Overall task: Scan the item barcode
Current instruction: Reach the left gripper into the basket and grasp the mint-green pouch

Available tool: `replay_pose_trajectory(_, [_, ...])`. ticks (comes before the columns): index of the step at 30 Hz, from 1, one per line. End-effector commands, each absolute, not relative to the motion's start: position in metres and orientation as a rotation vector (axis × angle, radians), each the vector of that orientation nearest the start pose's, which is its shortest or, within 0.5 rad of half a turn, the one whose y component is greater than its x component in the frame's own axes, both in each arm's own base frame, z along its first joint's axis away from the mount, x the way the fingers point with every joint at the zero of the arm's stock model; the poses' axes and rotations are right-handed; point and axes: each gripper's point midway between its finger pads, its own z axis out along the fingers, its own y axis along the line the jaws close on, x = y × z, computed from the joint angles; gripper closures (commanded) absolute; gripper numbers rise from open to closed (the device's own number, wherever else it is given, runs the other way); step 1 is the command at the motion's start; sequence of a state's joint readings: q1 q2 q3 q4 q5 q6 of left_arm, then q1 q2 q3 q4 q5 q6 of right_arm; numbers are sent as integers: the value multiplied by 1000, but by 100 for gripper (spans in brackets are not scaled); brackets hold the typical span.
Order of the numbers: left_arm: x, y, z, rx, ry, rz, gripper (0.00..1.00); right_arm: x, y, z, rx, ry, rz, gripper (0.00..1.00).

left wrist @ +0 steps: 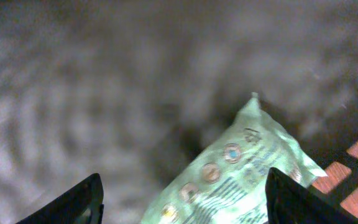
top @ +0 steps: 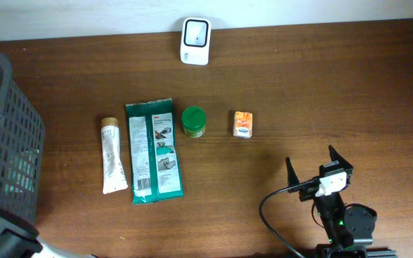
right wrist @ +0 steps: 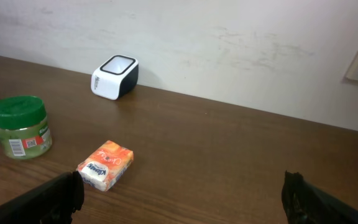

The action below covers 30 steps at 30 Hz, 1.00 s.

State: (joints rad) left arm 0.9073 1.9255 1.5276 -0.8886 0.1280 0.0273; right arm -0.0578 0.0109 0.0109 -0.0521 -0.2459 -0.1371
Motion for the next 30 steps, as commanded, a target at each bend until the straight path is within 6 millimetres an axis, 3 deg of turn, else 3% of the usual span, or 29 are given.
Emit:
replay_pose_trajectory(1, [300,308,64,-949,2644,-164,28,243,31,162,-261,1603,64,2])
replay_pose_trajectory(10, [308,299,20,-904,2724,-231,32,243,31,162,-261,1603,65,2])
replay_pose_trajectory(11, [308,297,17,-901,2732,-239,37,243,31,162,-261,1603,65,2])
replay_pose_trajectory(12, [310,293,12,-897,2744,-251,47,243,31,162,-261,1603,65,2])
replay_pose_trajectory(15, [312,289,11,-885,2755,-259,89,243,31,162,-261,1603,65,2])
replay_pose_trajectory(16, [312,288,11,-885,2756,-259,96,243,31,162,-261,1603,65,2])
replay_pose_trajectory(19, [311,287,12,-888,2760,-264,100,243,31,162,-261,1603,65,2])
replay_pose_trajectory(21, [313,289,21,-892,2754,-258,100,243,31,162,-261,1603,65,2])
replay_pose_trajectory(25, [322,303,60,-926,2690,-199,100,243,31,162,-261,1603,65,2])
replay_pose_trajectory(27, [326,319,107,-991,2603,-87,100,243,31,162,-261,1603,65,2])
replay_pose_trajectory(30, [327,327,165,-1021,2474,19,100,243,31,162,-261,1603,65,2])
